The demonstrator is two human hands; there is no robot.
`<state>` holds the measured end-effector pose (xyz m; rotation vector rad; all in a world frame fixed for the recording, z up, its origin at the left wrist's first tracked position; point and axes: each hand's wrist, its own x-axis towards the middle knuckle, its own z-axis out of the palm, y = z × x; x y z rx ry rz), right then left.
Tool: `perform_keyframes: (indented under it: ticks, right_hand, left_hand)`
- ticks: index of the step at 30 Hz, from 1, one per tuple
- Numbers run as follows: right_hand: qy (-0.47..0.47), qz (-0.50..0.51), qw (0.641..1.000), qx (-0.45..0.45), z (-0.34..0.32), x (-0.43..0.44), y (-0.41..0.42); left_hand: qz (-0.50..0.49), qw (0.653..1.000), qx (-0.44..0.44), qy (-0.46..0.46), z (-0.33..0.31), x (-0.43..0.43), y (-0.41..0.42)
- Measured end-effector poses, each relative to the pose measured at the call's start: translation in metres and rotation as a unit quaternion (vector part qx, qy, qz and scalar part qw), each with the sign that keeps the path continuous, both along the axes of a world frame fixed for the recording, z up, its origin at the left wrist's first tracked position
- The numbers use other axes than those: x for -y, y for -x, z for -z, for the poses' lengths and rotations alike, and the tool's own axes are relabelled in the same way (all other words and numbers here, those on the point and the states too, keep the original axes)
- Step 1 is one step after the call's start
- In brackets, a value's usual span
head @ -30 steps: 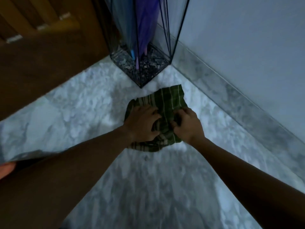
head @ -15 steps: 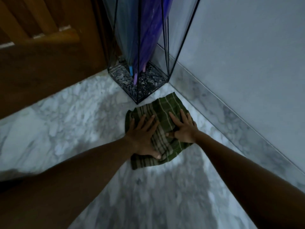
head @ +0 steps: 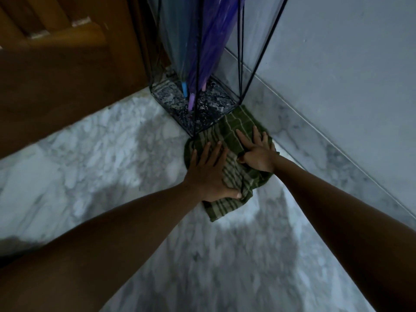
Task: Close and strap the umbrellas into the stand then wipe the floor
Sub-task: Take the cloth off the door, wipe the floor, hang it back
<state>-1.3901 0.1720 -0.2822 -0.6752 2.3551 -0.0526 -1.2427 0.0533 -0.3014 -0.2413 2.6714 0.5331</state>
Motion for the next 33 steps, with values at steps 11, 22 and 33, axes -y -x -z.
perform_keyframes:
  ticks: [11, 22, 33]
  right_hand:
    - [0.085, -0.178, 0.974, -0.113, 0.021, 0.011, -0.111]
    - [0.118, -0.232, 0.958, -0.122, 0.024, 0.085, -0.152]
    - [0.11, -0.196, 0.967, -0.122, 0.026, 0.192, -0.112]
  left_hand:
    - [0.056, 0.998, 0.01, 0.012, -0.002, 0.081, -0.105]
    - [0.008, 0.998, 0.054, 0.026, -0.002, 0.172, -0.136]
    - [-0.115, 0.993, 0.02, 0.012, 0.0, 0.237, -0.107]
